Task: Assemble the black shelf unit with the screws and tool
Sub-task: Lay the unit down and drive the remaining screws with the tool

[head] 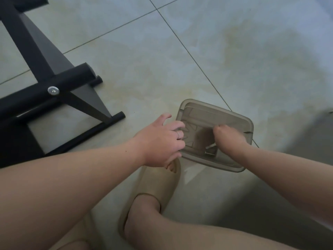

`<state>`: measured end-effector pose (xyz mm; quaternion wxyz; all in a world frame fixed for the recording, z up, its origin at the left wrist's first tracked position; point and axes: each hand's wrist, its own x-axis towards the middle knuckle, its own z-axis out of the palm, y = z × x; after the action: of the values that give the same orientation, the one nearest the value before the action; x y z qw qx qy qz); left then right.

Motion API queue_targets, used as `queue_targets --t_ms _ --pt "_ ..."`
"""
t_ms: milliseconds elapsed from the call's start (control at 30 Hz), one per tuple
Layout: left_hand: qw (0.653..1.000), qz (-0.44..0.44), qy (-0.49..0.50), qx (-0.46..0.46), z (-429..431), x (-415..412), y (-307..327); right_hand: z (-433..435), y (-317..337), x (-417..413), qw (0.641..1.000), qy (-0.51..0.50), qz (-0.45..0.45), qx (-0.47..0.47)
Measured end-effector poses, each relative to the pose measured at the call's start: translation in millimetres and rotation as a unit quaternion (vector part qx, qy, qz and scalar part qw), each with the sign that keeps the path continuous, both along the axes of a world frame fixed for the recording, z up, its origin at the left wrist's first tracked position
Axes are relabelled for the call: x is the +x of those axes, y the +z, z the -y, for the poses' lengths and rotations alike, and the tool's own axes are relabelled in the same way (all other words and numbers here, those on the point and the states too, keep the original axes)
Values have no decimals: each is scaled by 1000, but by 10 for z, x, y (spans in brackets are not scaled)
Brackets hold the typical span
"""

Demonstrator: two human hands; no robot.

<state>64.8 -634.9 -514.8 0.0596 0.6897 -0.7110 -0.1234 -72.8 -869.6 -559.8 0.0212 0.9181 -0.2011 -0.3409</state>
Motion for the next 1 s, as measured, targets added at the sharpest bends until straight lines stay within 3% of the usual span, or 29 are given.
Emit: queue_targets --t_ms 467,633,767,867,1000 --pt "999 -3 15 29 -29 -49 -20 64 -96 117 998 31 38 36" --pt "999 9 13 46 -64 1 4 -6 -16 158 992 -15 92 89" --pt "989 33 37 137 -115 21 126 -147 218 188 978 -73 141 137" --pt "985 31 70 153 -141 76 343 -199 518 298 967 -67 187 161" --pt "971 -63 159 170 -203 225 910 -327 1134 626 944 -79 258 187"
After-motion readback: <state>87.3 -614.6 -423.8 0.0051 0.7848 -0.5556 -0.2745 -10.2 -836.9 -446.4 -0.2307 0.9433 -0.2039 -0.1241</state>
